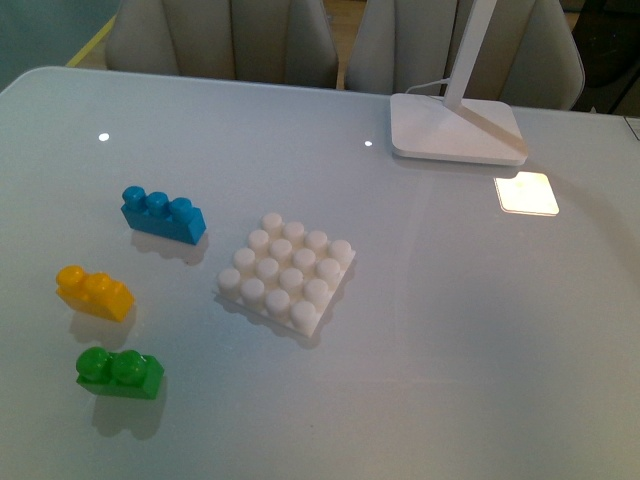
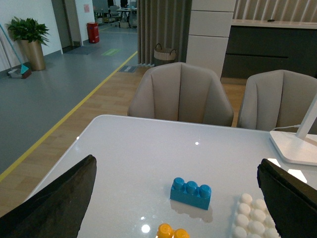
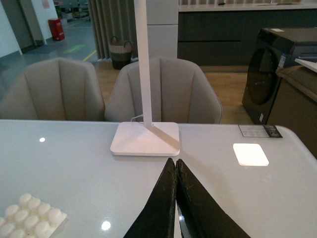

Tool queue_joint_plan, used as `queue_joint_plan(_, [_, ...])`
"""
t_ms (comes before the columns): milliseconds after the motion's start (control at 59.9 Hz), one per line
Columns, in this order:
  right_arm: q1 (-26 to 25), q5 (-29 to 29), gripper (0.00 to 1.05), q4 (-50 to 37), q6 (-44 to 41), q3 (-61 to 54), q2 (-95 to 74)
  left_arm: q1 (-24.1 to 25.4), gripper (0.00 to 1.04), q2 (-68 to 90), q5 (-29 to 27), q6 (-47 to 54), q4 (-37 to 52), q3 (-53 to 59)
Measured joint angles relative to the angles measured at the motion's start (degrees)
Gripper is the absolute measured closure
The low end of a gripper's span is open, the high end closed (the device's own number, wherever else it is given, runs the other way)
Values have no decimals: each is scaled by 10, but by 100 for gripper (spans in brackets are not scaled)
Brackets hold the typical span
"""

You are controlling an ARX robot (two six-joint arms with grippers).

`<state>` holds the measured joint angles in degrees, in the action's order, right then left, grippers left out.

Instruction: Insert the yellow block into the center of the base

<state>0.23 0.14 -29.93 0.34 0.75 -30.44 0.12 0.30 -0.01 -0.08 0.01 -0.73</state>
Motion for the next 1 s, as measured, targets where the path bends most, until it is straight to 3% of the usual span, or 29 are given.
queue_joint_plan(868, [0,0,103,197,0,0,202,0,7,0,0,0,0,0])
queue_joint_plan(1002, [0,-1,103,294,0,0,290,0,7,0,0,0,0,0])
